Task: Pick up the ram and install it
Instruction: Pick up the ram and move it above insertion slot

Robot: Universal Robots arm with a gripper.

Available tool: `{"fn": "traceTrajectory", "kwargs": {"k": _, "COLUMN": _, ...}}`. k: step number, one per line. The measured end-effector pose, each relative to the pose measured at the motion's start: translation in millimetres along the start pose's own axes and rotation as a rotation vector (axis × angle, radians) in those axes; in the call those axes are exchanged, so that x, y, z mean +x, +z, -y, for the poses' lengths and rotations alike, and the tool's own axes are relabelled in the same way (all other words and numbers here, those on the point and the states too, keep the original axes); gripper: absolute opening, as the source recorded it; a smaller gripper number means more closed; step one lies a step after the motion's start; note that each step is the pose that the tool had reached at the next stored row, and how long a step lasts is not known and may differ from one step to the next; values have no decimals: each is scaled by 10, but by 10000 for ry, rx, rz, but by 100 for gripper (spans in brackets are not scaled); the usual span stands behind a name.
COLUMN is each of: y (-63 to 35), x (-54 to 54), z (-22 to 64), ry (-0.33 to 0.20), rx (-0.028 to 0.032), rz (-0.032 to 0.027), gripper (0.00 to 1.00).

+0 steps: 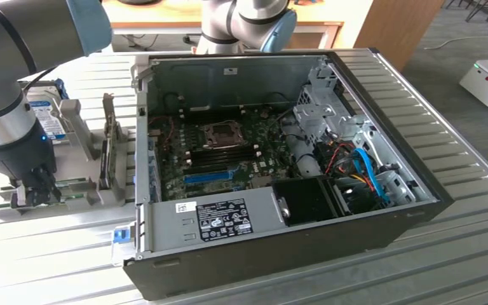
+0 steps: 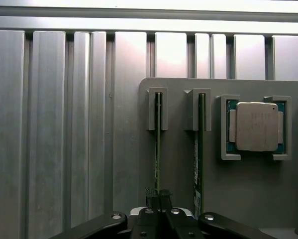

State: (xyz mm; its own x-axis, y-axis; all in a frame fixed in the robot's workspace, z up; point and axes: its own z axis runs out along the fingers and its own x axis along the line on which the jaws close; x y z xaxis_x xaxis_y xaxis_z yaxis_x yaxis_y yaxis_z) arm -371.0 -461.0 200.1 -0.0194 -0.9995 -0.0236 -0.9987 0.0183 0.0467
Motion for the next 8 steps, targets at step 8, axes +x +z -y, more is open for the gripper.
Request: {"fn": "traceTrajectory", "kwargs": {"k": 8, "y": 0, "x": 0, "z": 0, "ry": 0, "rx": 0, "rz": 0, "gripper": 12}}
